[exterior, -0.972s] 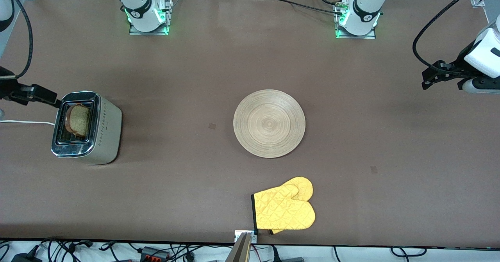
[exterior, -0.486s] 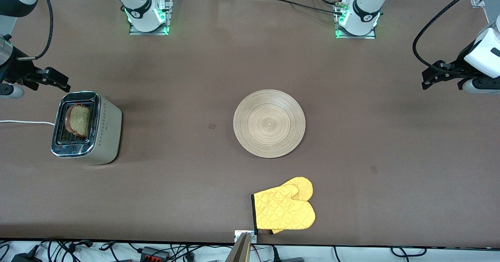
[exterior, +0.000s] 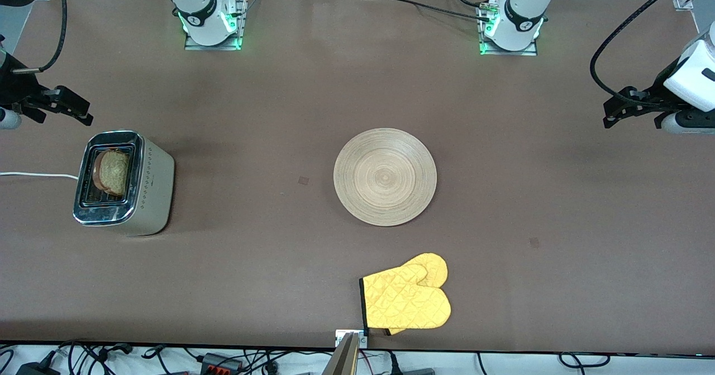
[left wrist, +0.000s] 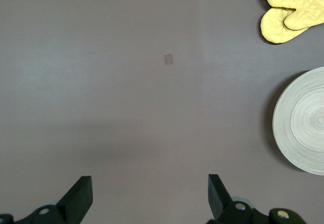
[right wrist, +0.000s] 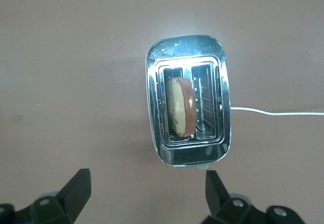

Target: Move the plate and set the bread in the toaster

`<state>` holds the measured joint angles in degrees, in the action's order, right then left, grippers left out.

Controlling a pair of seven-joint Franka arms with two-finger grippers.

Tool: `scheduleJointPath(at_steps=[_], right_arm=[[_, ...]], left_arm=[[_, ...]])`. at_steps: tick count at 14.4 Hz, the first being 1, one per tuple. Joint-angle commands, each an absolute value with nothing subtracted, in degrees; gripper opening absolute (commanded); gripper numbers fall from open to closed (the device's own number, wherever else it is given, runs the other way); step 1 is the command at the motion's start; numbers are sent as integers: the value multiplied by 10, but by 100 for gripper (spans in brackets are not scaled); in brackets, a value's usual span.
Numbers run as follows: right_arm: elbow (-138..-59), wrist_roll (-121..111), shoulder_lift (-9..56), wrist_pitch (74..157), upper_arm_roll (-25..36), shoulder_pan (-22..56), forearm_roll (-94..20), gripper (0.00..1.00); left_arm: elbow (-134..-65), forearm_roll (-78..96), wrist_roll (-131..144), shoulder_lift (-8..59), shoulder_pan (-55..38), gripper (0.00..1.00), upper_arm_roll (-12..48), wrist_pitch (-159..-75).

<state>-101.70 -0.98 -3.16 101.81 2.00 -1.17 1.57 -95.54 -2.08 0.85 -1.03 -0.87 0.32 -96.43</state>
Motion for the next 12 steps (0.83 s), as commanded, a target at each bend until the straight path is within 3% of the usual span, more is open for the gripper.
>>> scheduleJointPath(at_steps=[1,12], right_arm=[[-1005,-25,-30,1003,13,-18,18,100],[-1005,-15,-33,986,13,-13,16,100]], left_arm=[[-939,-13,12,-4,-11,100,3,-953],[-939,-13,12,-4,-11,100,3,-953]])
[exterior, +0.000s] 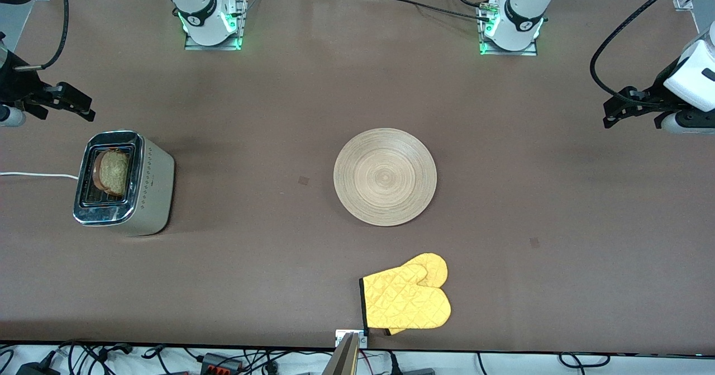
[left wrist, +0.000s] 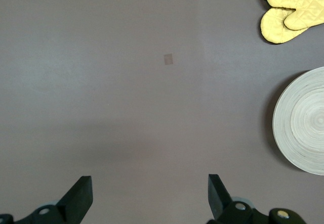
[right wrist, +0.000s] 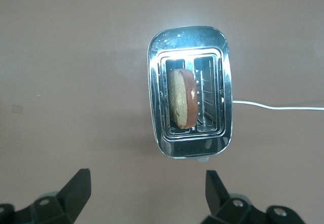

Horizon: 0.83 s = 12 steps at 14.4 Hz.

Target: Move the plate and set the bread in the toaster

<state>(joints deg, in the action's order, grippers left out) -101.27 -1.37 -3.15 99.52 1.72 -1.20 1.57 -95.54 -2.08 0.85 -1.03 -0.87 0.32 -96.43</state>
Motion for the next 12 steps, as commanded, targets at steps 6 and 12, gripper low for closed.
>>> scheduleJointPath(at_steps=[6,12], right_arm=[[-998,-16,-35,972,15,-13,10,100],[-999,-19,-38,970,15,-13,11,100]], left_arm=[[-939,-13,12,-4,-11,100,3,-952],[-939,-14,10,-4,-11,100,3,-952]])
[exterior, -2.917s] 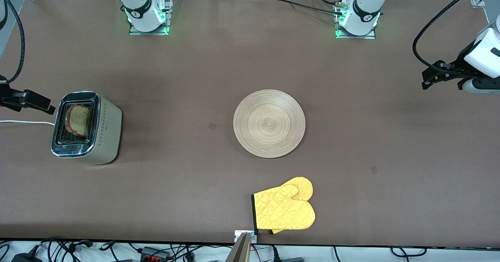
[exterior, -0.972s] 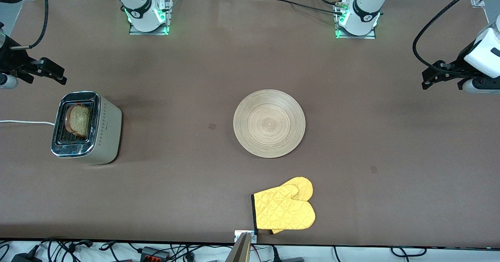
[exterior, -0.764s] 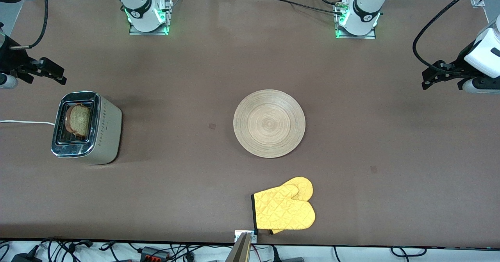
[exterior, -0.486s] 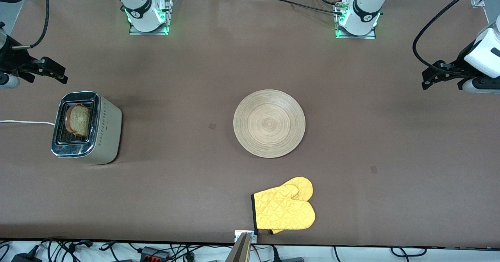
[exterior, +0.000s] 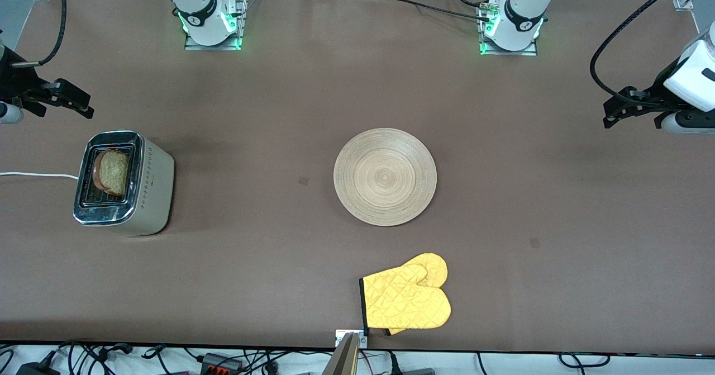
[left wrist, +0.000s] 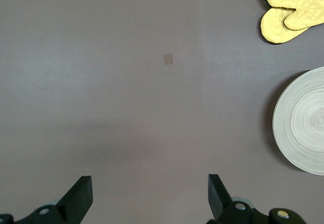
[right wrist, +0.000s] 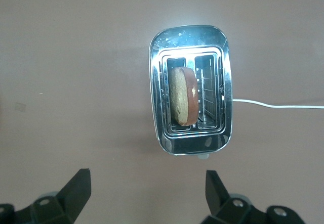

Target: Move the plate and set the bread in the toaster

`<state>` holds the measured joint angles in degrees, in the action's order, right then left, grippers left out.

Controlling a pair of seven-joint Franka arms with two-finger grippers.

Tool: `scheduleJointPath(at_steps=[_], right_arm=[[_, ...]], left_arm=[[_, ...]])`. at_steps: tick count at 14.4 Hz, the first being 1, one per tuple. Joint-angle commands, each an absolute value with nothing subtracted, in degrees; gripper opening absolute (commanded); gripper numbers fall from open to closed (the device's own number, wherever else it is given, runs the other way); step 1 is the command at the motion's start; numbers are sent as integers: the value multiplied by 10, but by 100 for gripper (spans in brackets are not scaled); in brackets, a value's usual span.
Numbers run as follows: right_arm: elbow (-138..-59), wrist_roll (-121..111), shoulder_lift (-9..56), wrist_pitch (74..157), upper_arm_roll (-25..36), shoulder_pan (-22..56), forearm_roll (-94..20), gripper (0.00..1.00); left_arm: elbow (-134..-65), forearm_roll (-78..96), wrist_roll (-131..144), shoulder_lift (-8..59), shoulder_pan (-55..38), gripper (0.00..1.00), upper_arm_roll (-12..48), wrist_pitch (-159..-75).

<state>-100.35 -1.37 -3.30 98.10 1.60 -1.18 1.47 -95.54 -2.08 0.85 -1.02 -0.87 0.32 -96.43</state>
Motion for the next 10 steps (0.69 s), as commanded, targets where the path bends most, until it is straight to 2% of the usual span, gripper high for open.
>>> scheduleJointPath(at_steps=[1,10], right_arm=[[-999,-18,-38,970,15,-14,11,100],[-999,-16,-40,956,15,-13,11,100]], left_arm=[[-939,-14,10,-4,-11,100,3,-952],[-938,-14,10,-4,-11,100,3,-952]])
